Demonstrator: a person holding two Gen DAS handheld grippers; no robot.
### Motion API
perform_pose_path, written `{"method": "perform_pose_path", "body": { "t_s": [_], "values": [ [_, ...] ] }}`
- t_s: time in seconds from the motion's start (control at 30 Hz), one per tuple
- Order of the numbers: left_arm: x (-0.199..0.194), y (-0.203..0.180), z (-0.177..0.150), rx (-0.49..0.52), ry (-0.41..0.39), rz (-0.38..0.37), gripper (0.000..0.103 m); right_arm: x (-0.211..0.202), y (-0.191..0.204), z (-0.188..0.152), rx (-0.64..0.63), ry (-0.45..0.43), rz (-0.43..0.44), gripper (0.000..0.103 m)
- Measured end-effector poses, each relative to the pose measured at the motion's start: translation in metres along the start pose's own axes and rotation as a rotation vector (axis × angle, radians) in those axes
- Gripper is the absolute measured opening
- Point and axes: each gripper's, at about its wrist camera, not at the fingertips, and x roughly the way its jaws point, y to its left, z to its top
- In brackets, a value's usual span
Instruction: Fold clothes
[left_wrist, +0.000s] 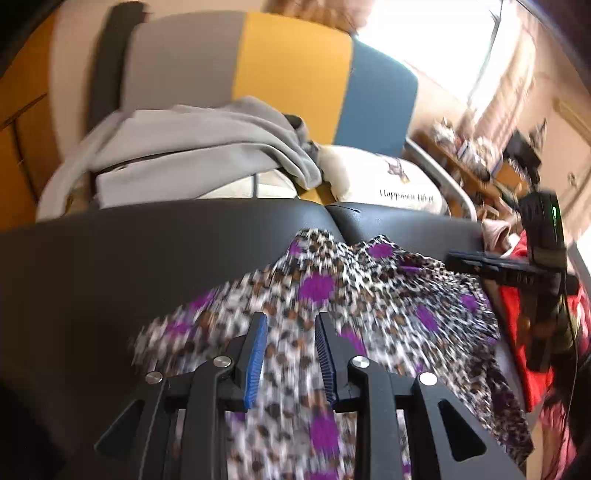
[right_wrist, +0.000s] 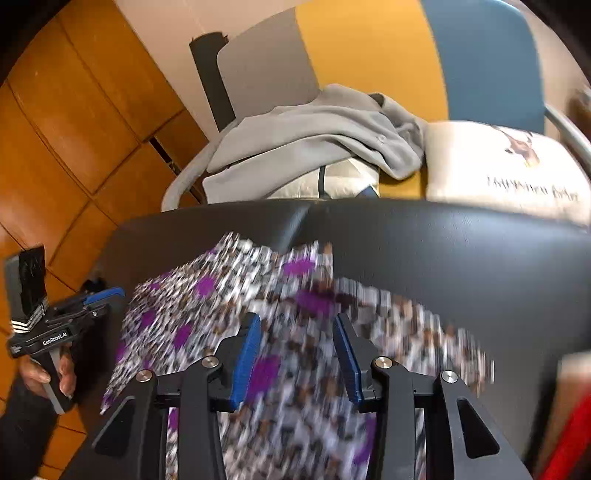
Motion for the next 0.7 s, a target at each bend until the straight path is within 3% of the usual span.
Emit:
{"method": "perform_pose_path", "body": {
  "t_s": [0.23, 0.37, 0.5, 0.57, 0.63, 0.7],
  "values": [
    [0.066, 0.022, 0.042, -0.034, 0.116, -0.103, 0.032, 0.069, -0.002, 0.041, -0.067, 0.147, -0.005, 0.042],
    [0.090, 0.027, 0.054, -0.052, 0.155, -0.165, 0.033, 0.079, -0.003, 0.050, -0.089, 0.156, -0.003, 0.042],
    [0.098, 0.019, 0.064, -0.022, 0.157, -0.177, 0.033, 0.078, 0.000, 0.046, -0.113, 0.188, 0.014, 0.042],
    [0.101, 0.015, 0.066, -0.011, 0.170, -0.173, 0.033, 0.075, 0.000, 0.043, -0.116, 0.191, 0.009, 0.035],
    [0.103, 0.011, 0.069, -0.016, 0.188, -0.169, 0.029, 0.070, 0.000, 0.041, -0.108, 0.179, 0.015, 0.017],
    [0.098, 0.008, 0.071, -0.030, 0.183, -0.185, 0.008, 0.065, 0.000, 0.040, -0.100, 0.167, 0.020, 0.005]
  ]
}}
